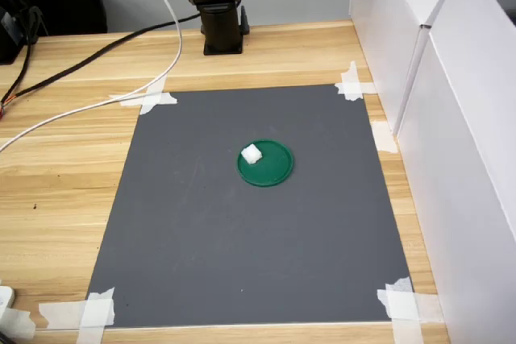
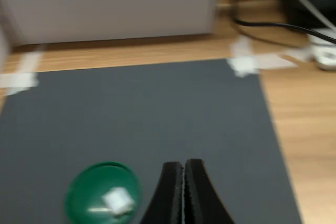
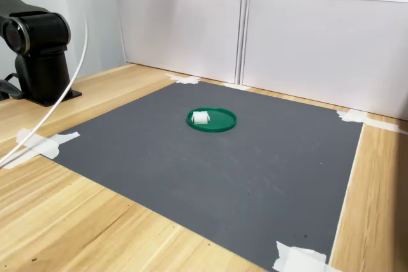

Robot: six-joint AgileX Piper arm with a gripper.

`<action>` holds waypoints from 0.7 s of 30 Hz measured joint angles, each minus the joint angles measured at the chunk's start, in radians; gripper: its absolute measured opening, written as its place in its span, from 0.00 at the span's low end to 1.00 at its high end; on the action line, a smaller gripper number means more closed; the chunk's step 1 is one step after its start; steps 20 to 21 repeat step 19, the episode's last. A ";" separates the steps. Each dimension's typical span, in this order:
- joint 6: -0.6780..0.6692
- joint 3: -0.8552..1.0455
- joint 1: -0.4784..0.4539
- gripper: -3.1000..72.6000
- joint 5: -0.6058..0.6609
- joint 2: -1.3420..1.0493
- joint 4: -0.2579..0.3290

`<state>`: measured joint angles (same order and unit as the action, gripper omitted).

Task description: Grasp a white terminal and put it in the green lid.

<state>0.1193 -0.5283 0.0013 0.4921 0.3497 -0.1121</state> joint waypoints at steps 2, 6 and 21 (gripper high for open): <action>0.000 0.039 -0.042 0.02 0.001 -0.038 0.000; 0.000 0.136 -0.074 0.02 0.001 -0.104 -0.001; 0.001 0.326 -0.079 0.02 0.042 -0.275 -0.001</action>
